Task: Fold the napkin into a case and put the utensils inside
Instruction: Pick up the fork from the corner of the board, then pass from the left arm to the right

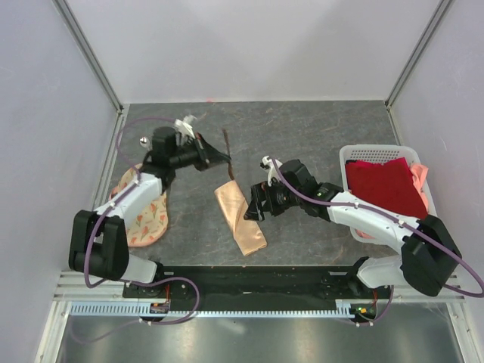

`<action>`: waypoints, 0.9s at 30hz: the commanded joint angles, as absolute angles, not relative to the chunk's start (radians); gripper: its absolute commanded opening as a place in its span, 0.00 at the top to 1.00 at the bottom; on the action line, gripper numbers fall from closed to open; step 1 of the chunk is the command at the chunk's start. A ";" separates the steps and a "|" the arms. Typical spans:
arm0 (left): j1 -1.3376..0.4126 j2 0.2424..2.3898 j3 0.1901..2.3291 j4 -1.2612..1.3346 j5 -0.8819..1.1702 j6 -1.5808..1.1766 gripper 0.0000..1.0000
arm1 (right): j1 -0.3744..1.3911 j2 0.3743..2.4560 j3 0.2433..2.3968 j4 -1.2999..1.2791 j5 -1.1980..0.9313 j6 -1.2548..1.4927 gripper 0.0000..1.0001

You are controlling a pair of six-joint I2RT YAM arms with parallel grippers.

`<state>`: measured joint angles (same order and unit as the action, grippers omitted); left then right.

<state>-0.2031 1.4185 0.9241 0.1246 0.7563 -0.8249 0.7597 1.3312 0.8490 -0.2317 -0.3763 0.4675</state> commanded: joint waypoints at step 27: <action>-0.598 1.275 0.773 0.221 0.411 -1.094 0.88 | 0.735 1.243 0.850 -0.069 -0.313 0.439 1.00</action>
